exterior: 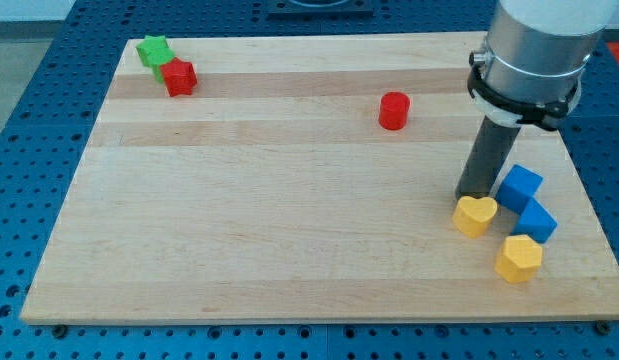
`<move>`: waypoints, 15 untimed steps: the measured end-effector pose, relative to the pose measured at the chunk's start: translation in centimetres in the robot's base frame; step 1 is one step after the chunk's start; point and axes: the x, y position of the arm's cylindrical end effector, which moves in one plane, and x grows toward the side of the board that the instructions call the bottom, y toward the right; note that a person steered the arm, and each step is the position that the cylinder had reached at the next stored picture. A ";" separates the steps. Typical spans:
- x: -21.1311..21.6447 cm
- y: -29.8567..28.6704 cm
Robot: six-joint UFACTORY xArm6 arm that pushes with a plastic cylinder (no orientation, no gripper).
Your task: Push the red circle to the left of the yellow heart
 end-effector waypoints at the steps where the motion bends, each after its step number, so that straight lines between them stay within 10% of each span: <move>1: -0.9 0.0; 5: -15.9 -5.2; 15: -5.8 -11.2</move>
